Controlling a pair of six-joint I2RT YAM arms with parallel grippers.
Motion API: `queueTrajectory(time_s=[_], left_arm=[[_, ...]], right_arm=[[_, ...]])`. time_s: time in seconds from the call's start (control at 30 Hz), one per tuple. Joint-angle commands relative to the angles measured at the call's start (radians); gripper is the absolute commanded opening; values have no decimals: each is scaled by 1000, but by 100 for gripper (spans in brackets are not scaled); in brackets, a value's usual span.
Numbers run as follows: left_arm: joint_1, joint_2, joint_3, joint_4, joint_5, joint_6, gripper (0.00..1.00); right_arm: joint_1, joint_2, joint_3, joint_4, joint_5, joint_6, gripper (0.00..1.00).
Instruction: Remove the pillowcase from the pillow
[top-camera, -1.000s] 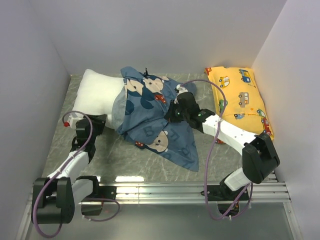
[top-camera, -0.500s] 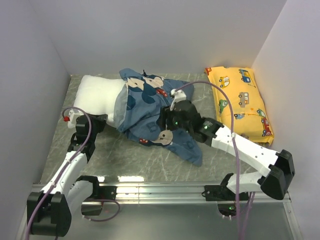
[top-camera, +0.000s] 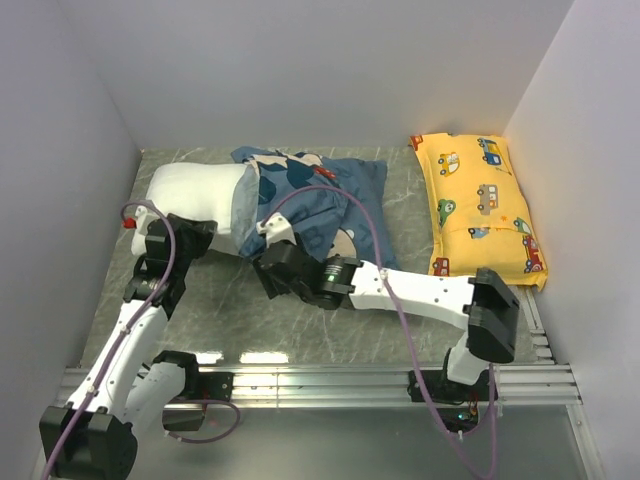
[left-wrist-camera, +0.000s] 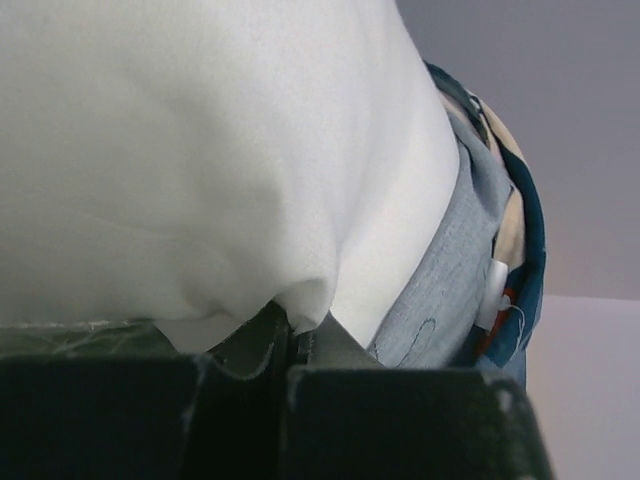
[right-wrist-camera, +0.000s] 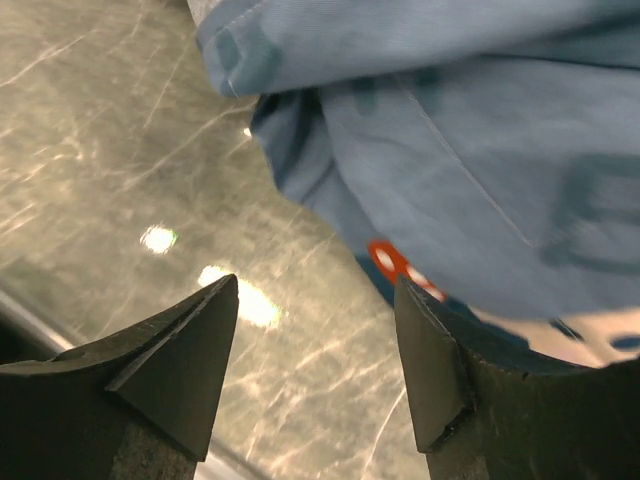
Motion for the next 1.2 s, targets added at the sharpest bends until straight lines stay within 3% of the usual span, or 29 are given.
queueTrajectory(time_s=[0.0,0.27,0.37,0.4,0.5,0.87,1.03,1.17], left_arm=[[-3,-53,115,42,0,41,0],[-5,-44,155,12,9,47,0],[-5,-36,168,-2,6,54,0],[-5,-32,178,-13,1,62,0],[-5,-27,182,-16,0,67,0],[-5,-3,184,4,27,65,0],[-5,5,191,-1,26,71,0],[-5,14,193,1,24,65,0]], right_arm=[[30,34,111,-19,130,-52,72],[31,178,253,-37,208,-135,72],[19,250,310,-73,252,-161,67],[10,263,348,-108,275,-159,61],[-15,269,346,-88,240,-191,52],[-21,286,339,-80,173,-175,51],[-21,286,328,-50,151,-152,63],[-40,299,330,-68,157,-133,61]])
